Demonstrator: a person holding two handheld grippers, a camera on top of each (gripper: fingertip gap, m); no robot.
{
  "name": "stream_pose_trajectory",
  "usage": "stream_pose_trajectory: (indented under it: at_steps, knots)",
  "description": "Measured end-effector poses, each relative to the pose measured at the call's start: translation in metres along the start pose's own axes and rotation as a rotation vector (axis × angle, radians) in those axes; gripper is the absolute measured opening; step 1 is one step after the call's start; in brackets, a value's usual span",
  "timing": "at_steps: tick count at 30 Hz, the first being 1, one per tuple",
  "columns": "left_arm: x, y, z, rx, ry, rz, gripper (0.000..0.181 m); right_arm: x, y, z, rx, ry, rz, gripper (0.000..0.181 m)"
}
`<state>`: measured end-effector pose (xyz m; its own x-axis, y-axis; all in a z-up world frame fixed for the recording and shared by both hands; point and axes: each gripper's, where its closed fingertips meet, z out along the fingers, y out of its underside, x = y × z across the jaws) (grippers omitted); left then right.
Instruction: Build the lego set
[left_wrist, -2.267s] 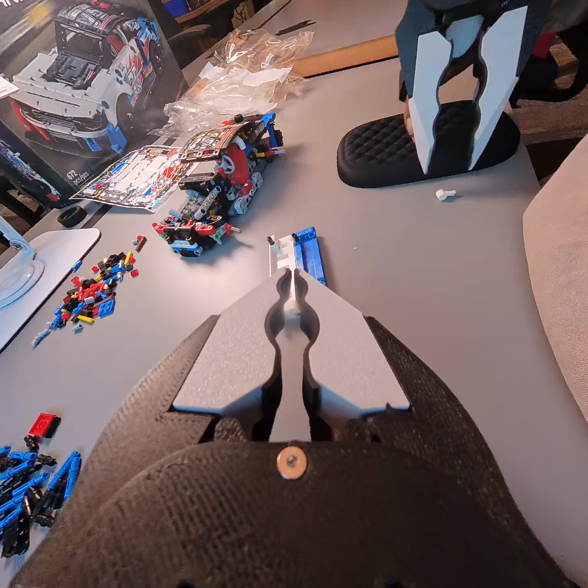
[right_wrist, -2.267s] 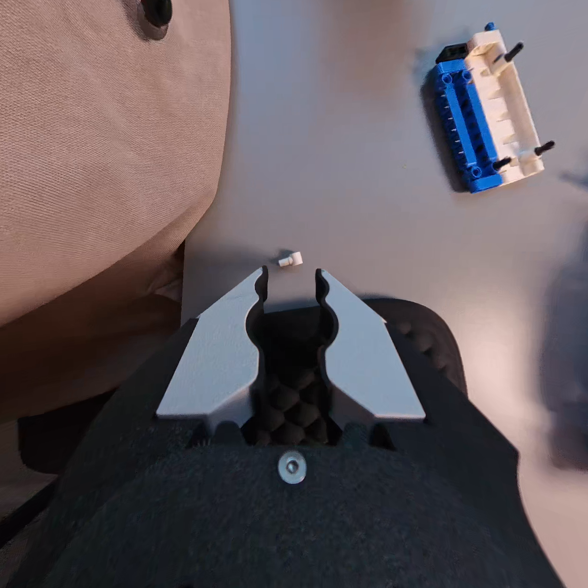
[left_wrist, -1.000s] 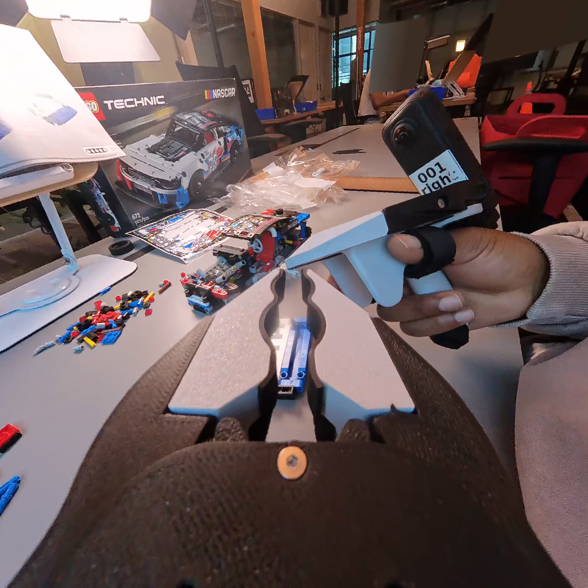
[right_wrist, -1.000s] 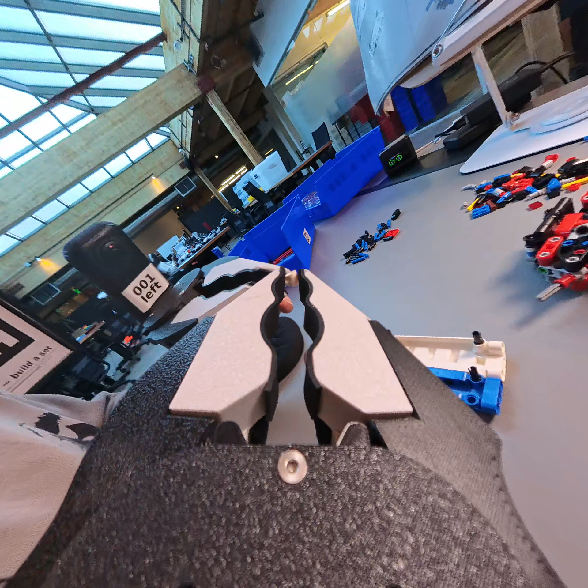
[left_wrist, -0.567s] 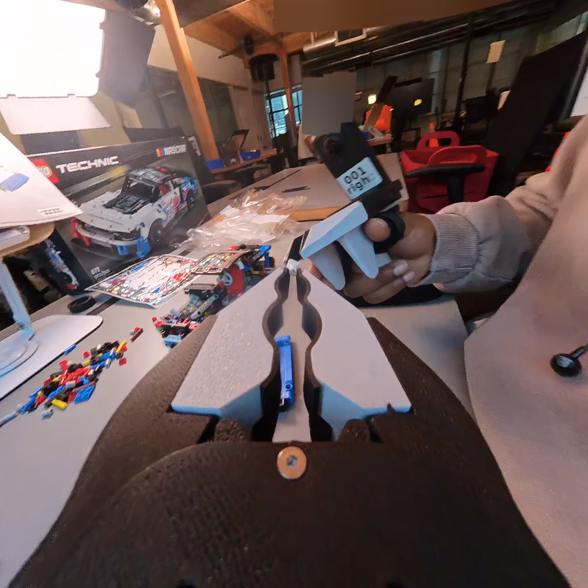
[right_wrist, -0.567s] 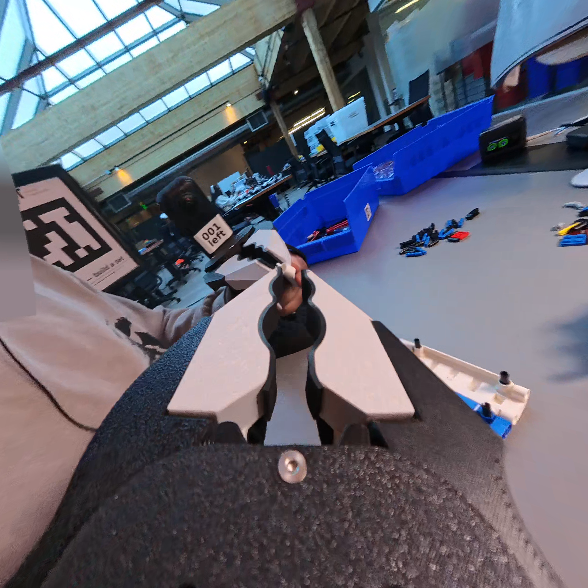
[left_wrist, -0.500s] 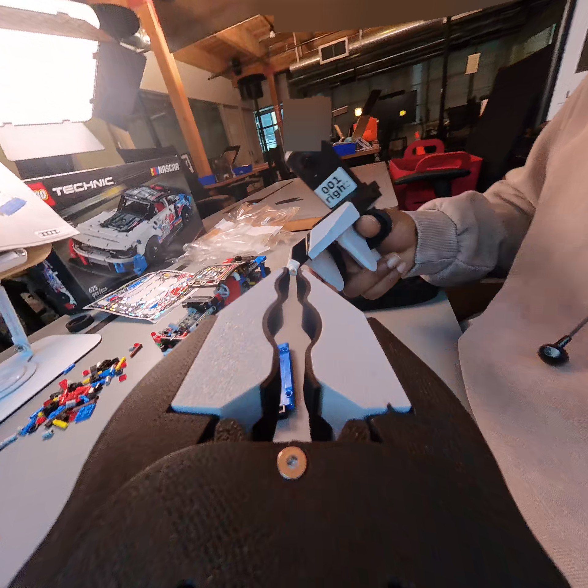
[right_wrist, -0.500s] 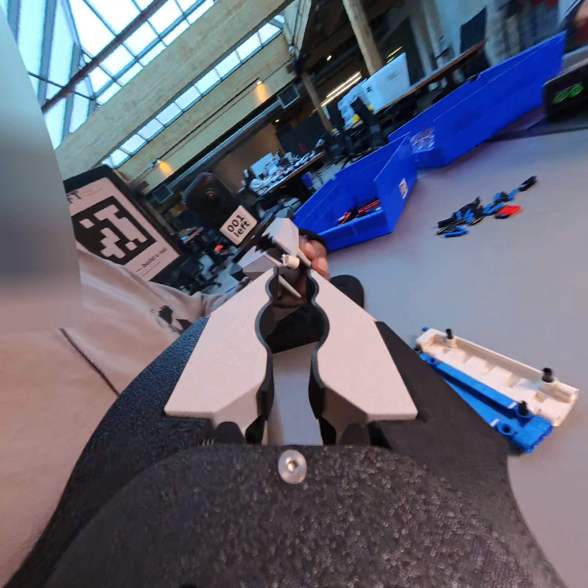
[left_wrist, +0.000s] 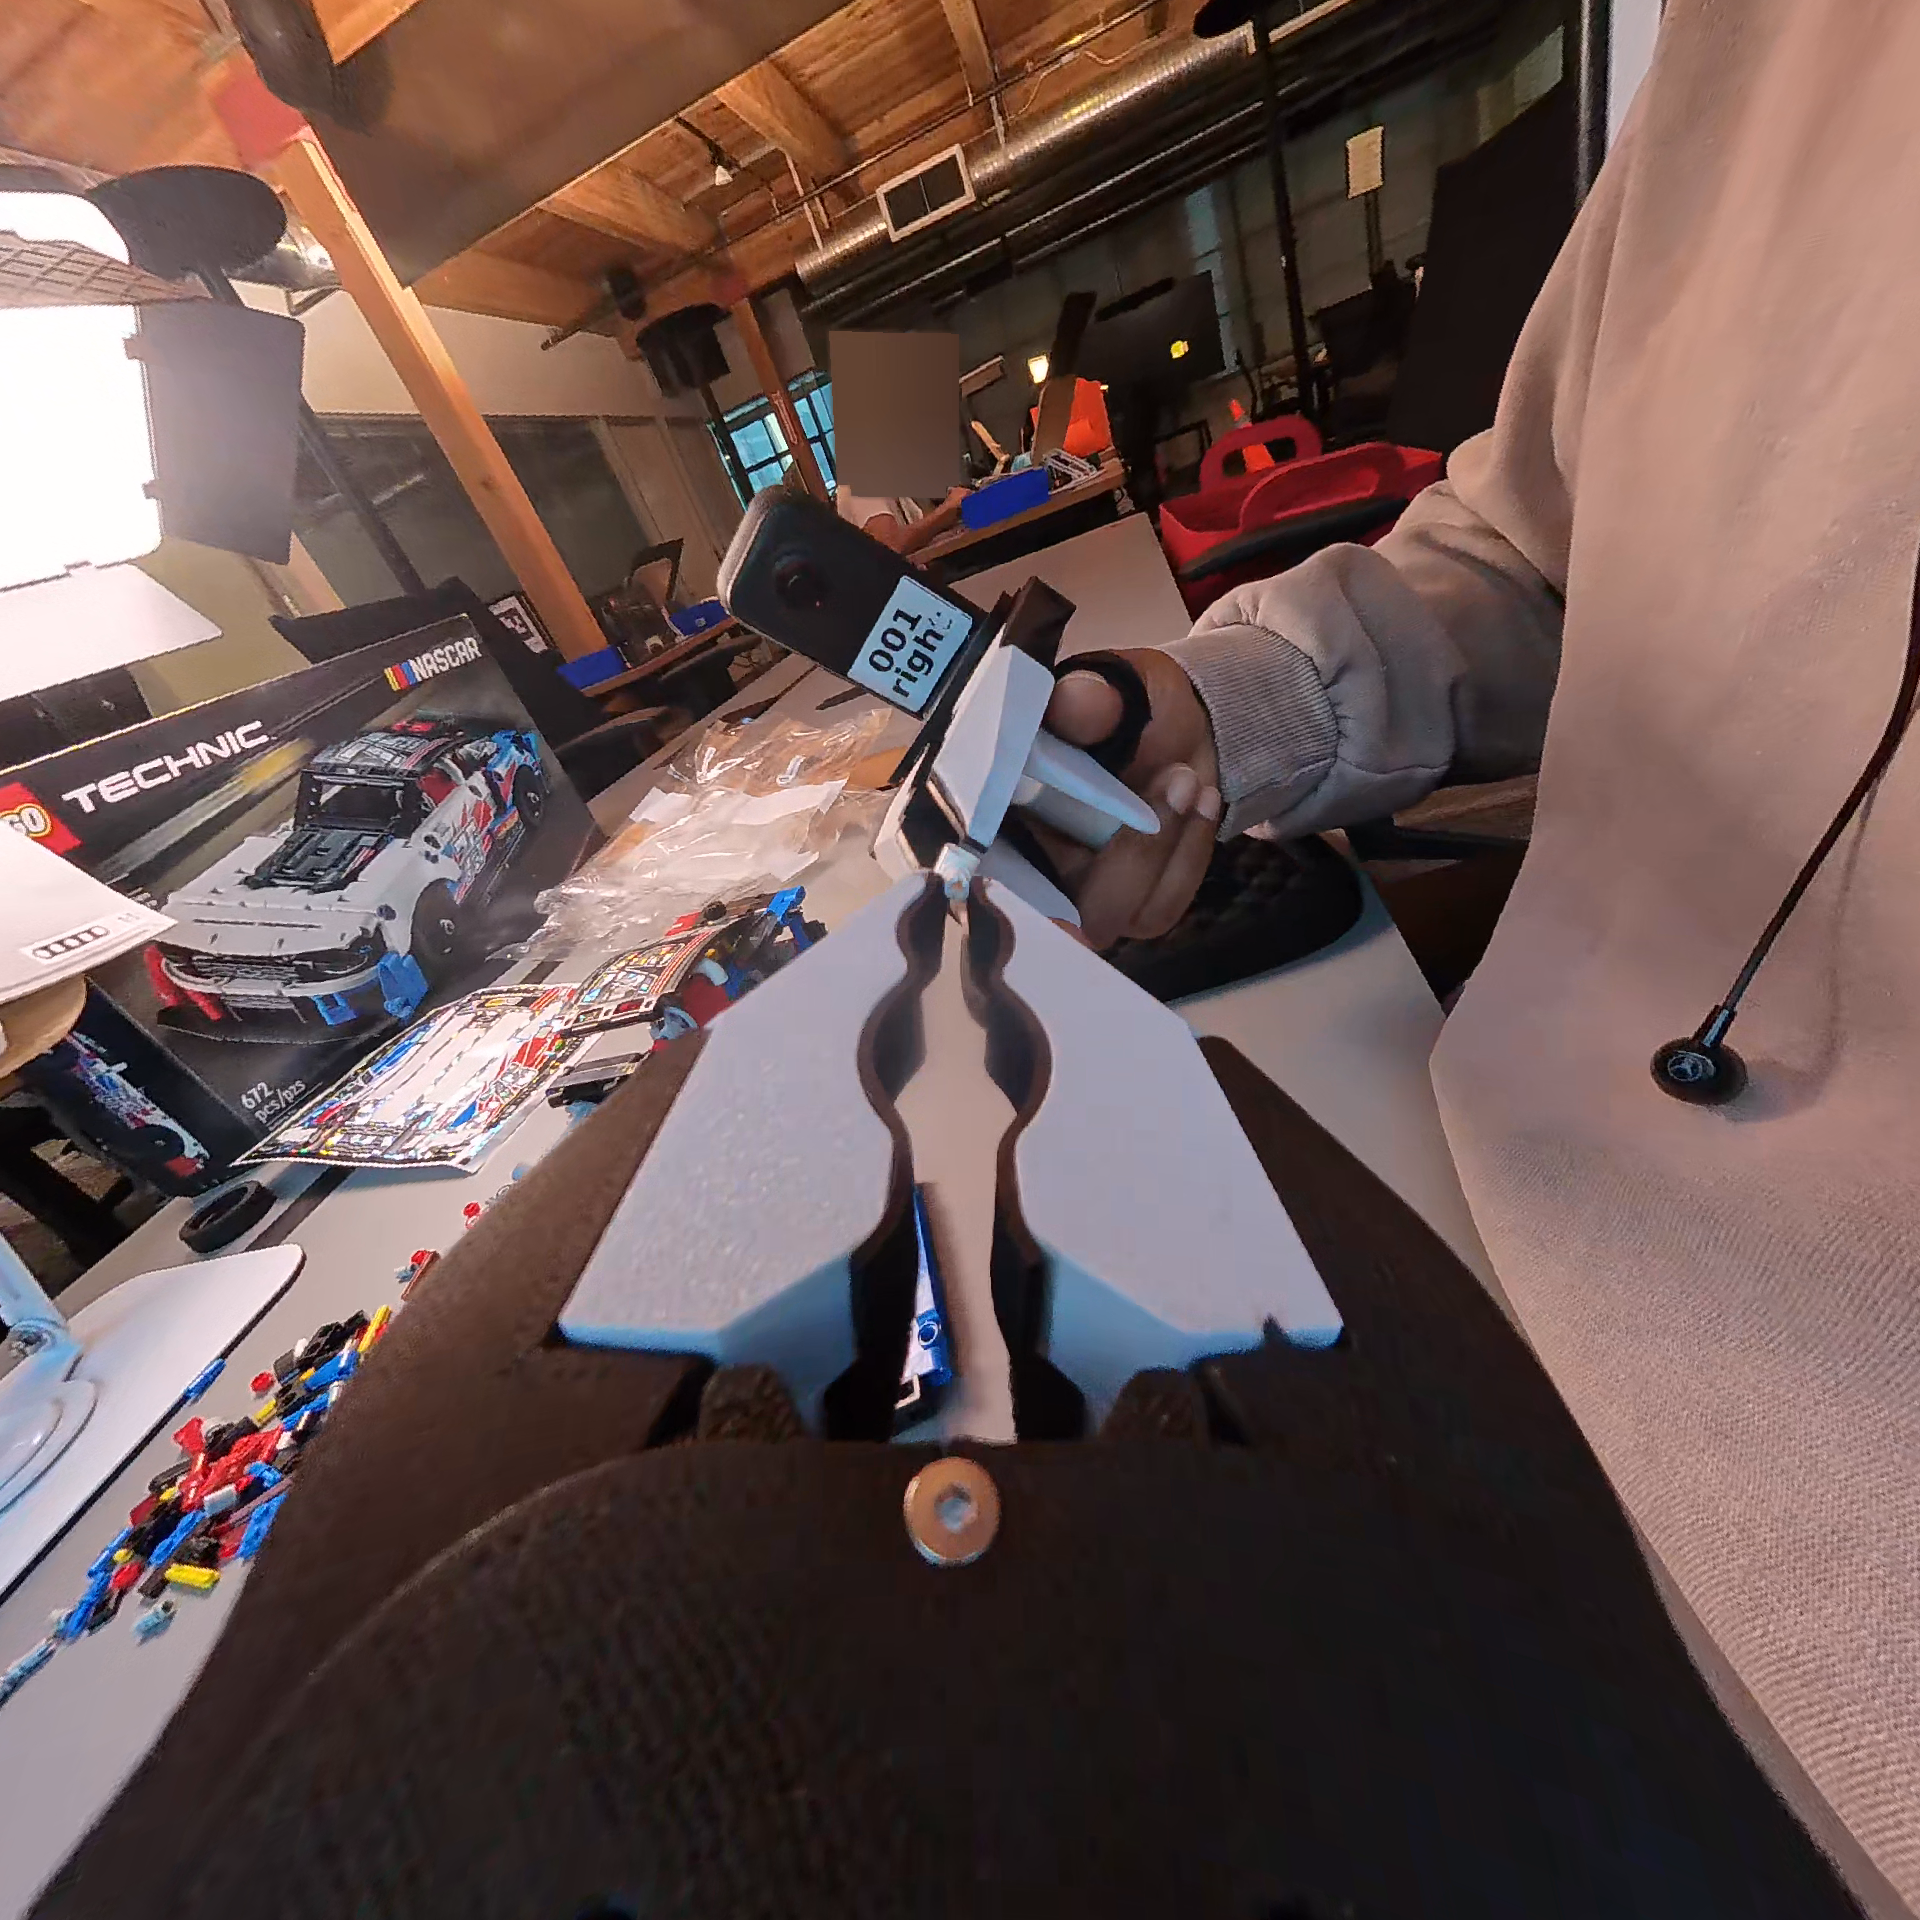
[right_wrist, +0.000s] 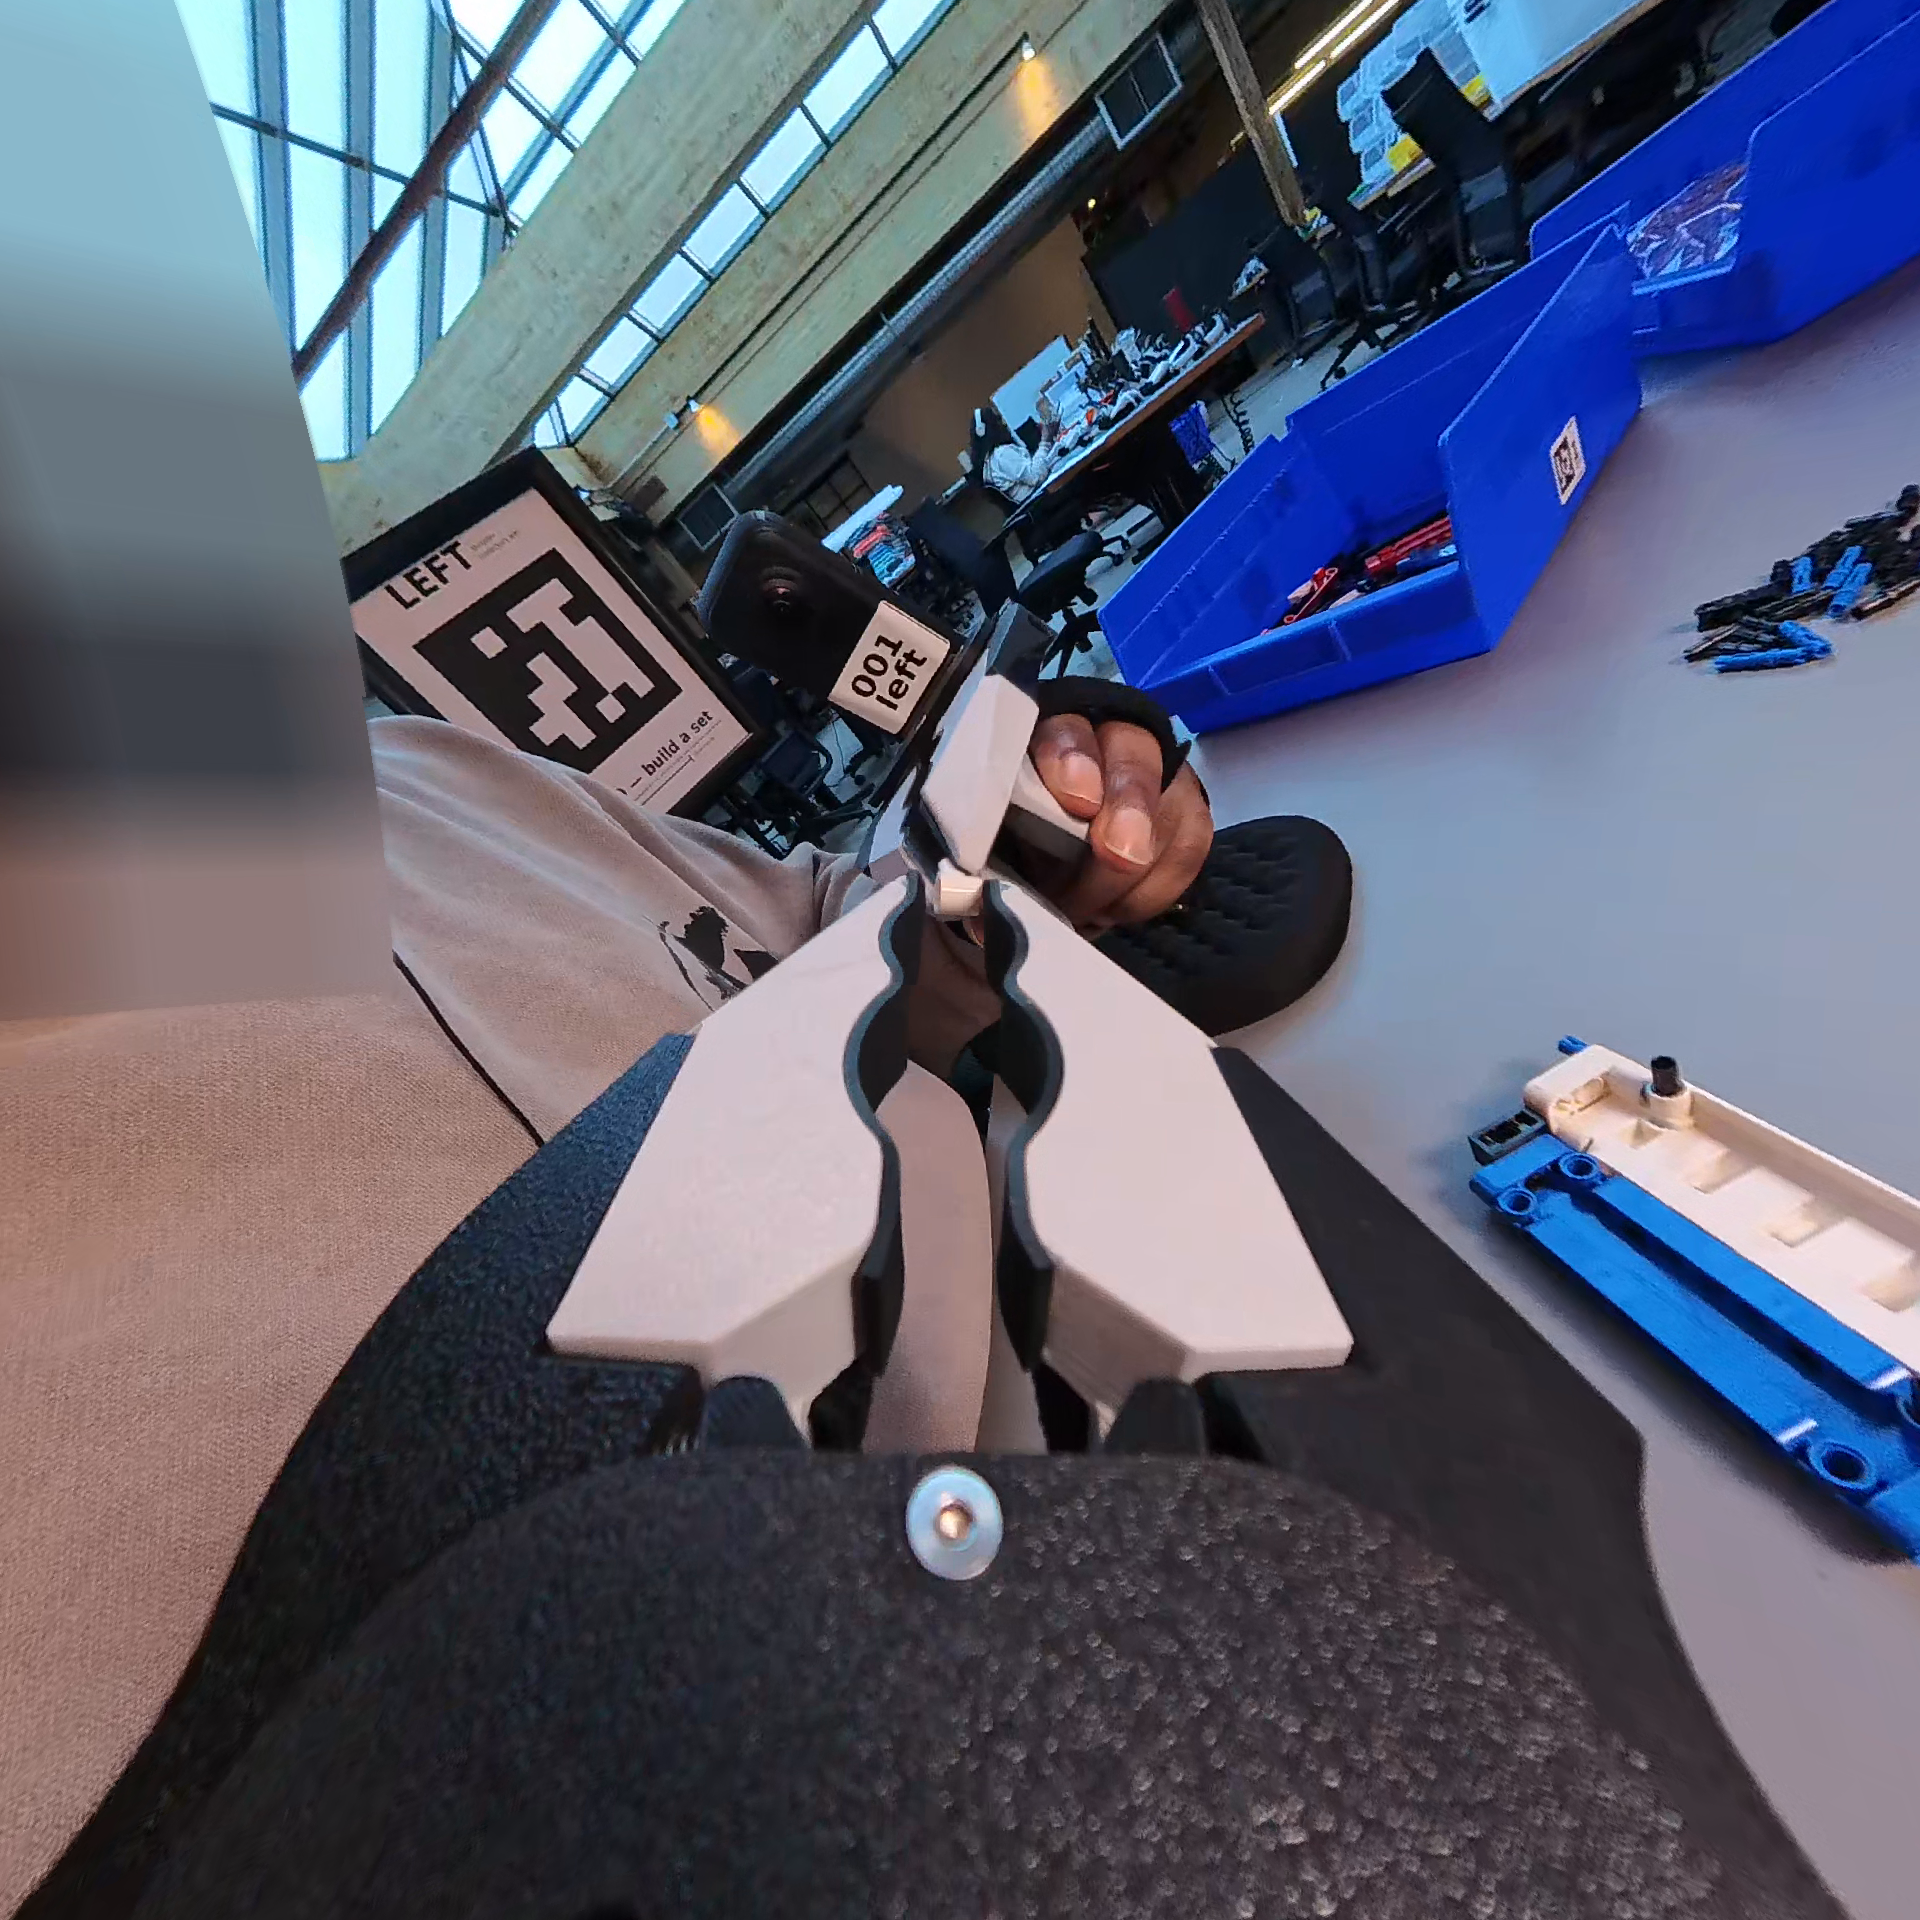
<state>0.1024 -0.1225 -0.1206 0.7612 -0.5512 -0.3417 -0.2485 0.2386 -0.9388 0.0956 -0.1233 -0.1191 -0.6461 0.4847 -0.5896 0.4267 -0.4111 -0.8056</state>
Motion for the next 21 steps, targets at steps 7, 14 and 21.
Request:
stream_pose_trajectory:
  at_steps: [7,14,21]
  knots:
    - [0.002,0.001,0.002,-0.006,0.007,0.015,0.002,0.001,0.002,-0.001,-0.010,-0.001,-0.004,0.005]
    - [-0.042,0.071,-0.014,-0.352,-0.040,-0.222,0.018,0.045,0.012,-0.032,-0.095,0.341,-0.190,0.005]
    - [-0.046,0.157,-0.023,-0.733,0.083,-0.575,0.038,0.107,0.072,-0.067,-0.503,0.764,-0.266,0.005]
